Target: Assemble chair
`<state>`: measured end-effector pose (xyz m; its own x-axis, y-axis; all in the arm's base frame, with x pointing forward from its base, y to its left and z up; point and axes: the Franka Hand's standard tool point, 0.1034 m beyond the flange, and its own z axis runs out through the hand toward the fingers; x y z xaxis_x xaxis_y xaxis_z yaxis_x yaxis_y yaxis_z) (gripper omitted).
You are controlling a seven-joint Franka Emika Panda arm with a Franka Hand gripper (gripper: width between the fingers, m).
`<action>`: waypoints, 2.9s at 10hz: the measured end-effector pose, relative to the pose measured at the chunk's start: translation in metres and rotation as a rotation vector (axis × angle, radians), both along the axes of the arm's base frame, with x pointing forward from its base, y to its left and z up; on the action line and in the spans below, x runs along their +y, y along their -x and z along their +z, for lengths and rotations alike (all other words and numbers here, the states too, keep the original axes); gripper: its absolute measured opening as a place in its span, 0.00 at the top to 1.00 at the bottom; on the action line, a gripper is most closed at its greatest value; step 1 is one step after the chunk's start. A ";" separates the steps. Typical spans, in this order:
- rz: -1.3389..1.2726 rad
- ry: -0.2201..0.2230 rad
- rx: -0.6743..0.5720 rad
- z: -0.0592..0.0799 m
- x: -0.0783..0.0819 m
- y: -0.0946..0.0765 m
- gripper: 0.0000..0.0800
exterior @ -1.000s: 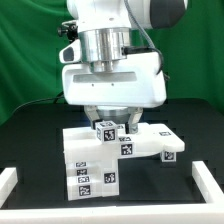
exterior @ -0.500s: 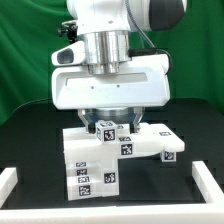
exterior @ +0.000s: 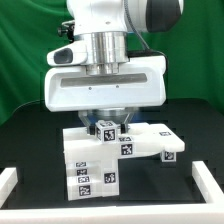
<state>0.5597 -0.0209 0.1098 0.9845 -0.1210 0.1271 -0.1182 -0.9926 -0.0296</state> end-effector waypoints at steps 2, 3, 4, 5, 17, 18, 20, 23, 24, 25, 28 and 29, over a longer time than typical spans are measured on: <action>-0.166 -0.023 0.002 0.000 0.001 0.000 0.65; -0.195 -0.027 0.002 0.000 0.001 0.000 0.65; -0.299 -0.048 -0.002 0.000 0.000 -0.001 0.65; -0.365 -0.057 -0.006 0.000 -0.001 -0.001 0.65; -1.296 -0.229 0.032 0.002 0.003 -0.005 0.64; -1.320 -0.232 0.033 0.002 0.003 -0.005 0.64; -1.447 -0.258 0.043 0.001 0.005 -0.005 0.64; -1.457 -0.262 0.045 0.001 0.006 -0.004 0.64; -1.456 -0.262 0.045 0.001 0.006 -0.004 0.64; -1.454 -0.262 0.045 0.001 0.006 -0.004 0.64; -1.449 -0.261 0.046 0.001 0.006 -0.004 0.37; -1.448 -0.260 0.046 0.001 0.006 -0.004 0.25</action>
Offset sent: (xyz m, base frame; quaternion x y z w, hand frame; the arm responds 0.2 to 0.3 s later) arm -0.0017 -0.0135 -0.0038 -0.0010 0.0196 0.2454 0.9692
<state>0.5638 -0.0144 0.1105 -0.0102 -0.9968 -0.0796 -0.9879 0.0224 -0.1537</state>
